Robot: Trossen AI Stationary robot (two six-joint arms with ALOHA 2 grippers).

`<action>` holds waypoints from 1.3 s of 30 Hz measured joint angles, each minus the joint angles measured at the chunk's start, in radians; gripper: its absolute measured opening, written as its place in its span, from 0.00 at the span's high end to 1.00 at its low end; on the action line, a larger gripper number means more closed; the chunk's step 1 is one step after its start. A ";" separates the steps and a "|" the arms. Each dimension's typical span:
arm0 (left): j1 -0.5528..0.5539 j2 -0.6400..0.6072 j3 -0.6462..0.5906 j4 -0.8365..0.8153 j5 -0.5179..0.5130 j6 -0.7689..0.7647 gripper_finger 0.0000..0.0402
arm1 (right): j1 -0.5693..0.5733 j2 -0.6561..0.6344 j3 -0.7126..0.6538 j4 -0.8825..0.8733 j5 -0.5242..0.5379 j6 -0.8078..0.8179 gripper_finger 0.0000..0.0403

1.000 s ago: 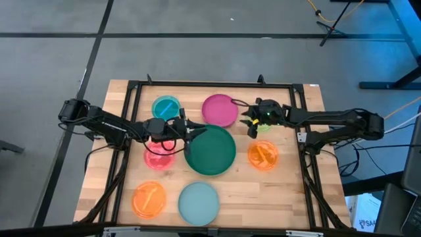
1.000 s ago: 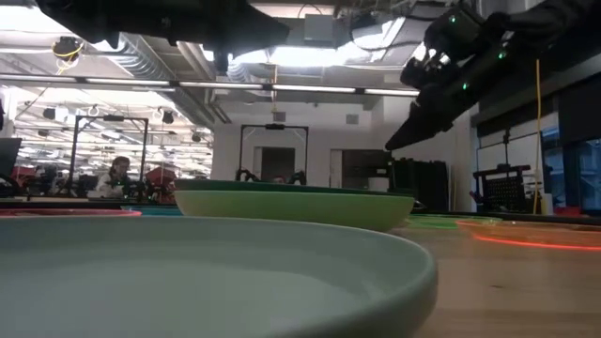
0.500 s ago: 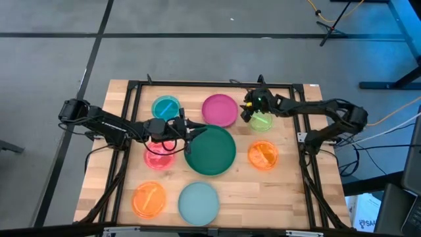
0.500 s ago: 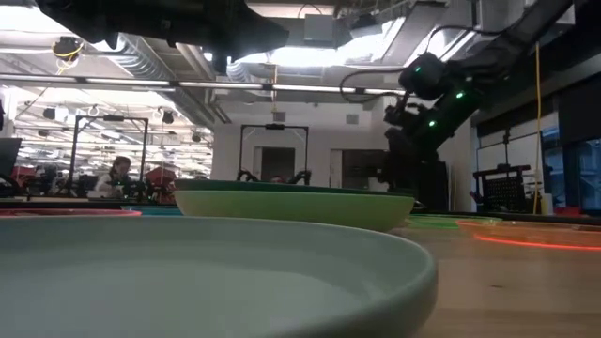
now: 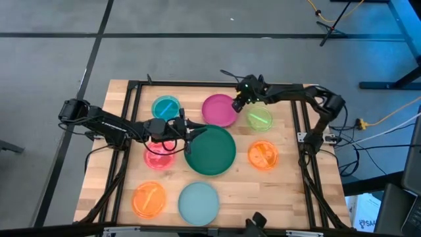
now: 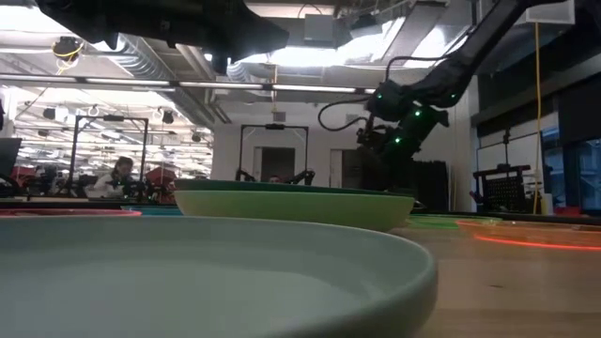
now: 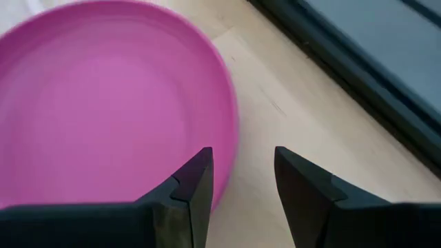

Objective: Stack plastic plates
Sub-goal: Stack the dark pink plate on top of the dark green plate

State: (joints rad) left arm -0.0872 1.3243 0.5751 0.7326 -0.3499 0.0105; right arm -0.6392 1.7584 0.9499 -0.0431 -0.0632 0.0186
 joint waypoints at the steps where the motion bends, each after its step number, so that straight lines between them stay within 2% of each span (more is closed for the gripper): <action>1: 0.000 0.000 0.000 -0.001 0.000 0.000 0.84 | -0.003 0.013 0.015 -0.013 0.000 0.001 0.64; 15: 0.000 0.000 0.000 -0.002 0.000 0.001 0.84 | -0.003 0.121 0.048 -0.032 -0.012 -0.002 0.65; 21: 0.000 0.000 0.000 -0.002 0.000 0.008 0.84 | -0.003 0.121 0.048 -0.030 -0.050 -0.006 0.78; 29: 0.000 0.000 0.000 -0.005 0.000 0.010 0.84 | -0.003 0.120 0.049 -0.001 -0.031 -0.019 0.96; 39: 0.000 0.000 0.000 -0.006 0.000 0.010 0.84 | -0.004 0.100 0.047 0.037 0.011 -0.027 0.99</action>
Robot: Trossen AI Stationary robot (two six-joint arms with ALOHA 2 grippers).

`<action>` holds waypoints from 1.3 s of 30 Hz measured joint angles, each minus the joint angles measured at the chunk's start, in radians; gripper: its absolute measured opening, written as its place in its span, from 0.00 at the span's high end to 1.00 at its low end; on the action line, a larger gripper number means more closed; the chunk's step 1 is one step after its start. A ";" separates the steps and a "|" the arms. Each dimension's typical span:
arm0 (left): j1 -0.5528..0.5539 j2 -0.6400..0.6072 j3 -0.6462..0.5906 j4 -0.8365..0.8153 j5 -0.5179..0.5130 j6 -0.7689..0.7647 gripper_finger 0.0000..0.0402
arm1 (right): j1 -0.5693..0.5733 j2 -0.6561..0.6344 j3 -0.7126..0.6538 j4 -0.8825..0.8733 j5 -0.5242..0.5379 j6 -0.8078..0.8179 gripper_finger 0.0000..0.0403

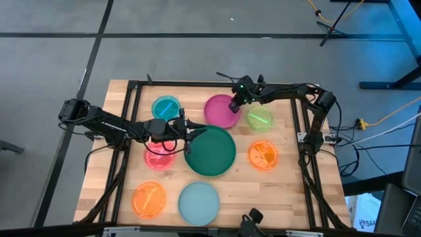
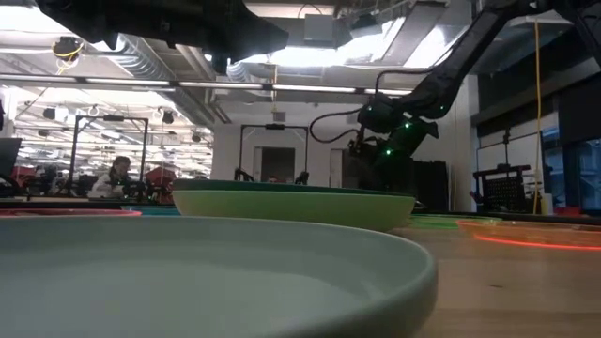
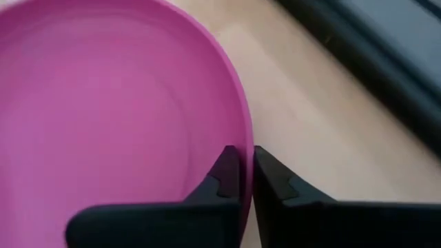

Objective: Stack plastic plates
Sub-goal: Stack the dark pink plate on top of the dark green plate

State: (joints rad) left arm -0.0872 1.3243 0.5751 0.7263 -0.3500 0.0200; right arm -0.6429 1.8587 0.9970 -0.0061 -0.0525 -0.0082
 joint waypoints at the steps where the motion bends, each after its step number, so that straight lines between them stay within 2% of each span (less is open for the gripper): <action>1: 0.000 0.000 0.000 0.000 0.000 0.000 0.84 | -0.002 -0.010 0.000 0.001 0.000 -0.001 0.99; 15: 0.000 0.000 0.000 0.000 0.000 0.000 0.84 | -0.041 -0.201 0.000 -0.049 -0.068 -0.026 1.00; 23: 0.000 0.000 0.000 0.000 0.000 0.000 0.84 | -0.036 -0.249 0.000 -0.047 -0.309 0.031 1.00; 28: 0.000 0.000 0.000 0.000 0.000 0.000 0.84 | 0.016 -0.249 0.000 -0.047 -0.318 0.035 1.00; 39: 0.000 0.000 0.000 0.000 0.000 -0.007 0.84 | 0.229 -0.248 0.000 0.003 -0.323 0.026 1.00</action>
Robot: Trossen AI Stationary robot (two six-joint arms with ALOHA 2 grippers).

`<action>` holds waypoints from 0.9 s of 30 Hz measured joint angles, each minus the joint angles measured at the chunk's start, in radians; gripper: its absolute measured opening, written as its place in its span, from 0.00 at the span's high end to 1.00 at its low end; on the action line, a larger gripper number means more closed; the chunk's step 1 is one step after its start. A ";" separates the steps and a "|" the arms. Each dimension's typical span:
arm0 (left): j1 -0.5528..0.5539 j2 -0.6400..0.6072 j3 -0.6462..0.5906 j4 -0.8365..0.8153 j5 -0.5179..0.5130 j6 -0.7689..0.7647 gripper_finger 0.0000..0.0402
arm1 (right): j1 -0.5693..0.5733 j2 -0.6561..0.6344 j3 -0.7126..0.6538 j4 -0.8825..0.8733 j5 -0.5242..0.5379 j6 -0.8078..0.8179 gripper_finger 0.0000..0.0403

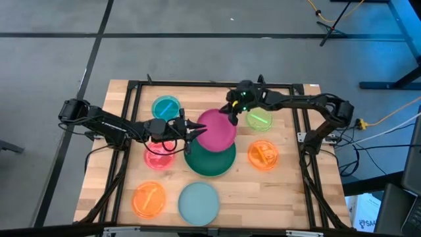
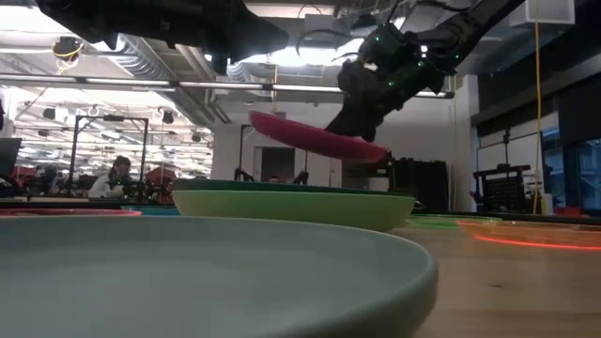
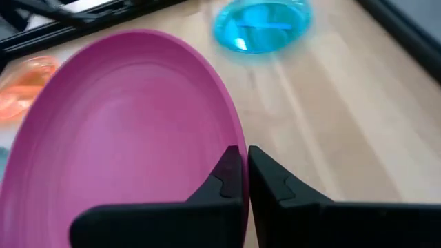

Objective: Stack plastic plates
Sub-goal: Stack the dark pink plate on top of the dark green plate

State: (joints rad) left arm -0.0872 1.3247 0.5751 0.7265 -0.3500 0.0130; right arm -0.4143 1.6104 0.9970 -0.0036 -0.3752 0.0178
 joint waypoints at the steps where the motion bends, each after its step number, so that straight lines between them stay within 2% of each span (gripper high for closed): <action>1: 0.000 0.000 0.000 0.000 0.000 0.000 0.84 | 0.015 0.000 0.000 0.004 0.003 0.000 1.00; 6: 0.000 0.000 0.000 0.000 0.000 -0.002 0.84 | 0.095 0.014 -0.005 0.007 0.067 -0.003 1.00; 14: 0.000 0.000 0.000 0.010 0.000 -0.002 0.84 | 0.186 0.084 -0.011 0.069 0.096 -0.024 1.00; 27: 0.000 0.000 0.000 0.008 0.000 -0.002 0.84 | 0.191 0.155 -0.011 0.089 0.174 -0.026 1.00</action>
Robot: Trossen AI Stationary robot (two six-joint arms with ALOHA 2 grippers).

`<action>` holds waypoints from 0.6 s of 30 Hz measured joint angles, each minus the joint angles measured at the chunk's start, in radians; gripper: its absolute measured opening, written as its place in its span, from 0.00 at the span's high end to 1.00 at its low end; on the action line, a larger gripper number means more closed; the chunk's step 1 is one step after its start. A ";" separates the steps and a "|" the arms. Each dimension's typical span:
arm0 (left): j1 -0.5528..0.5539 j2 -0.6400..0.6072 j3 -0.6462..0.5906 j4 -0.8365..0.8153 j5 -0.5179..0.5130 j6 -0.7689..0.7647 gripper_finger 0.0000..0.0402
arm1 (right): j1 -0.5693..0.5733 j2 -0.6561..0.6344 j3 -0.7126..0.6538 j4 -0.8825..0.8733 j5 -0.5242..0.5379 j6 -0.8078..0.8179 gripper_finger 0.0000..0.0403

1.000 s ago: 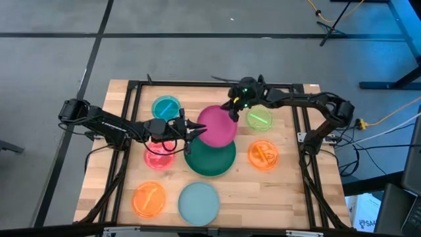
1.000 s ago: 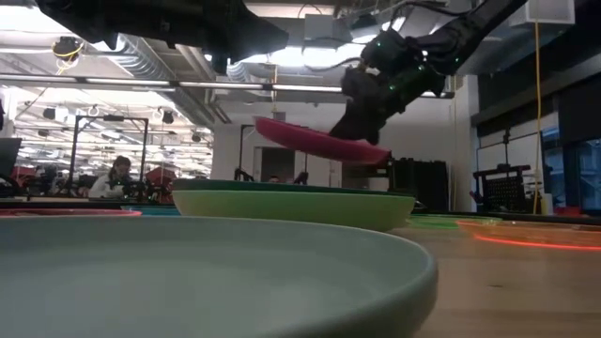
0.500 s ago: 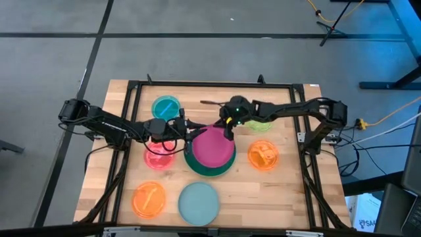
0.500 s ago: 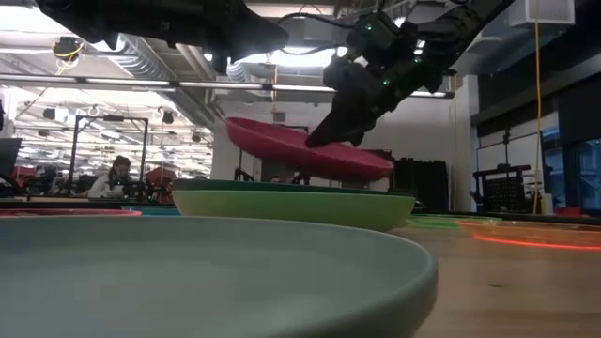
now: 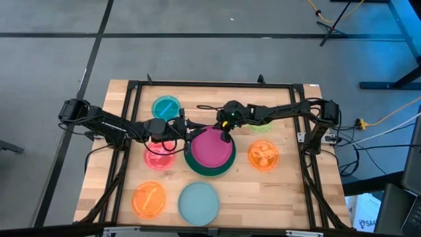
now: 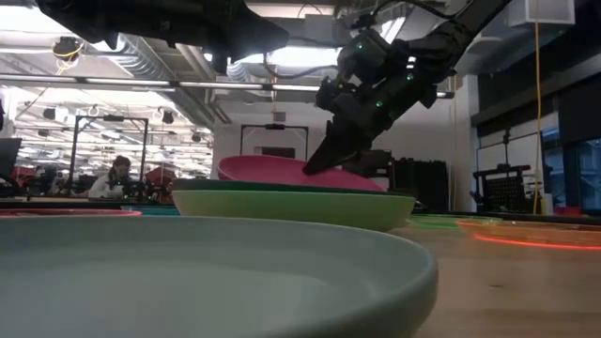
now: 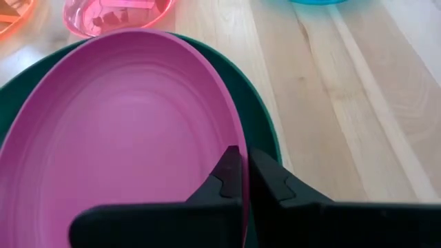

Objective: Stack plastic plates
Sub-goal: Stack the dark pink plate on top of the dark green plate, then stack the light blue plate on top of the dark pink plate

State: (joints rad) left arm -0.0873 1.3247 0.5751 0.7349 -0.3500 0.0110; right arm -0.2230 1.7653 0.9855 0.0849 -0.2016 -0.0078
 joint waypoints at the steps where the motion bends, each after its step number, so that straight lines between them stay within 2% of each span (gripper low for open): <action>1: 0.000 0.000 0.000 0.000 0.000 0.000 0.84 | 0.000 0.000 0.000 0.000 0.000 0.000 1.00; 7: 0.000 0.000 0.000 -0.002 0.009 0.000 0.84 | 0.001 0.000 0.000 -0.001 0.018 -0.025 0.97; 11: 0.000 0.000 0.000 -0.010 0.055 0.000 0.84 | 0.023 0.000 0.000 0.002 0.026 -0.109 0.85; 18: 0.000 0.000 0.000 -0.003 0.049 -0.001 0.84 | 0.026 -0.015 0.000 0.034 0.054 -0.144 0.63</action>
State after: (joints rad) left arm -0.0872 1.3247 0.5751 0.7321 -0.3008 0.0097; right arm -0.1971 1.7503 0.9855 0.1185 -0.1477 -0.1522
